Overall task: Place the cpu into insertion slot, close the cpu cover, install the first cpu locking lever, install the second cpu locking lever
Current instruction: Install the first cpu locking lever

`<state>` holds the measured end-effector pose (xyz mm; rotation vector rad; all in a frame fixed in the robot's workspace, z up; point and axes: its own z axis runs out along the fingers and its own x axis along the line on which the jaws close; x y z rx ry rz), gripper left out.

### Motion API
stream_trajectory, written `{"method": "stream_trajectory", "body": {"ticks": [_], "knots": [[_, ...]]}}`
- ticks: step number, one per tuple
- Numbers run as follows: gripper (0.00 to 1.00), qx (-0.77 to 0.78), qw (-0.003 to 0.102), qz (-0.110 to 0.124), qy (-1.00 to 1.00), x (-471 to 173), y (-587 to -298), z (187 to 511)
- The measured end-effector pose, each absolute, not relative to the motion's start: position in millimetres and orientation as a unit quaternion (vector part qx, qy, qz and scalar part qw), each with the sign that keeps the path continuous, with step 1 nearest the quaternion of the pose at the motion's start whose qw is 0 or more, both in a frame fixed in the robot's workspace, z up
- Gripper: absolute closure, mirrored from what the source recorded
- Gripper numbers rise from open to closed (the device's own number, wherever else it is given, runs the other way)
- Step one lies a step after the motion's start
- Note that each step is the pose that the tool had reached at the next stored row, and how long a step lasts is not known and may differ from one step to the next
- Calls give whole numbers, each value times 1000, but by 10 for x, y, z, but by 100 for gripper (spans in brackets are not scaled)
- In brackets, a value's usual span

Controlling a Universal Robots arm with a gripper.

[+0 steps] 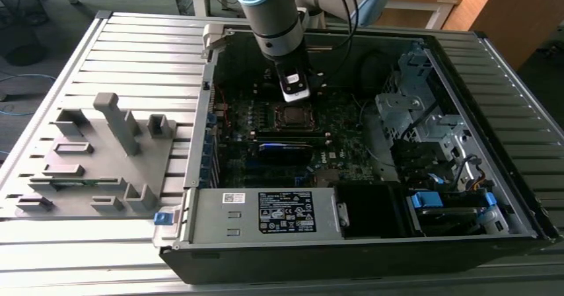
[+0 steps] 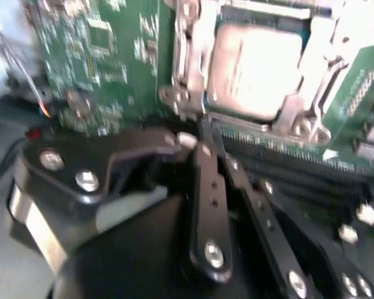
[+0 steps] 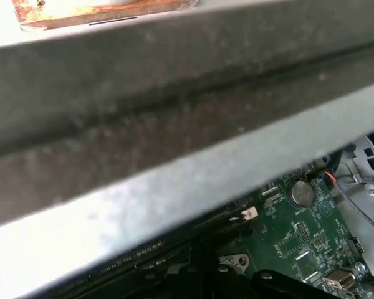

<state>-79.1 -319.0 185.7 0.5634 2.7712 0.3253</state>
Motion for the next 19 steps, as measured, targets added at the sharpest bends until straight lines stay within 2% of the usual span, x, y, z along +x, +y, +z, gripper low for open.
{"method": "stream_trajectory", "body": {"ticks": [19], "knots": [[89,196,147,113,963,-788,-3236,1958]]}}
